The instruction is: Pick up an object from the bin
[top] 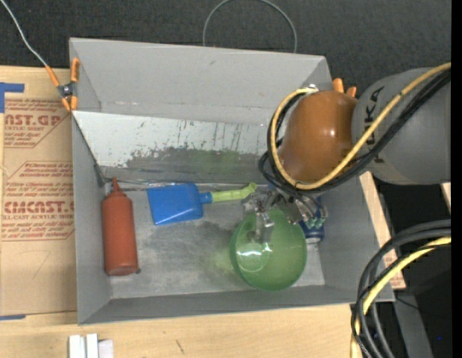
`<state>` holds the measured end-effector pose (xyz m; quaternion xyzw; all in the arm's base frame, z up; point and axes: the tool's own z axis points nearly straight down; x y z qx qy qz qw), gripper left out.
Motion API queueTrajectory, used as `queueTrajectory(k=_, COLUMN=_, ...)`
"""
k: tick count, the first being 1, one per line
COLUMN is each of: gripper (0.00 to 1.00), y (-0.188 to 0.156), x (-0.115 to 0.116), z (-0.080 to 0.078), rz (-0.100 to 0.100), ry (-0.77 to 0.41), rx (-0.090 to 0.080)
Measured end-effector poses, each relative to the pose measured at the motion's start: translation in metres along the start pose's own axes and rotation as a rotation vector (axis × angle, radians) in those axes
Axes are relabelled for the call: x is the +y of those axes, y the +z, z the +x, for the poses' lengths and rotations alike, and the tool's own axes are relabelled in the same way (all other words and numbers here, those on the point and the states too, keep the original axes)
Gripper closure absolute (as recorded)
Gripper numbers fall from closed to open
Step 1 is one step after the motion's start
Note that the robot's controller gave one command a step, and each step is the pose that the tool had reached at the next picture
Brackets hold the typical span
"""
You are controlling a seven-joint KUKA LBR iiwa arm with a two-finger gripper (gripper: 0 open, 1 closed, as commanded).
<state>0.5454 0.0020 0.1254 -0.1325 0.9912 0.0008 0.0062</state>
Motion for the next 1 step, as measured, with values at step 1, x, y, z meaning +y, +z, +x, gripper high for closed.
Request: queueTrajectory(k=1, gripper=1.00, y=-0.0079, x=0.0001, z=-0.0004, rz=0.000, ry=0.000, rx=0.000)
